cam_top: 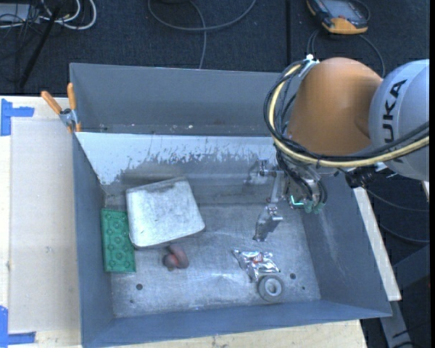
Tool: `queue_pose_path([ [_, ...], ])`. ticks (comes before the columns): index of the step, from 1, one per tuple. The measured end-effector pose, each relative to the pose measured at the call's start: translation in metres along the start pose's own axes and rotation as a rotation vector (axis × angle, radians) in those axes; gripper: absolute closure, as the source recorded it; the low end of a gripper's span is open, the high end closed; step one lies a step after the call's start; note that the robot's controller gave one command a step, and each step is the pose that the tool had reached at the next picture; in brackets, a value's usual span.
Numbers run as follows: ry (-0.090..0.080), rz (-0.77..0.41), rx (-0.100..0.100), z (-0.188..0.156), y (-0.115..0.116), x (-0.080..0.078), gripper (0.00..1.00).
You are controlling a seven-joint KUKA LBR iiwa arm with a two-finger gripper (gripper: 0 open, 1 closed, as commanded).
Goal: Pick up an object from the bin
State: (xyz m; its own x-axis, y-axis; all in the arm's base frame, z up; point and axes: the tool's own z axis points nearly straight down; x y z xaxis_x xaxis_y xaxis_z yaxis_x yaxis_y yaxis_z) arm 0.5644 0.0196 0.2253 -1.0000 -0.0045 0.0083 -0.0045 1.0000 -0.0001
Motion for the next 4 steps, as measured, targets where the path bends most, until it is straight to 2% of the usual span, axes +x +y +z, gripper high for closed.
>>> queue_pose_path([
  [1, 0.001, 0.189, 0.0, 0.081, -0.036, 0.055, 0.0],
  [2, 0.0, 0.108, -0.001, 0.147, -0.03, 0.053, 0.0],
  [3, -0.006, 0.111, 0.0, 0.143, -0.031, 0.051, 1.0],
  [4, -0.016, -0.12, -0.004, 0.151, -0.065, 0.04, 1.0],
])
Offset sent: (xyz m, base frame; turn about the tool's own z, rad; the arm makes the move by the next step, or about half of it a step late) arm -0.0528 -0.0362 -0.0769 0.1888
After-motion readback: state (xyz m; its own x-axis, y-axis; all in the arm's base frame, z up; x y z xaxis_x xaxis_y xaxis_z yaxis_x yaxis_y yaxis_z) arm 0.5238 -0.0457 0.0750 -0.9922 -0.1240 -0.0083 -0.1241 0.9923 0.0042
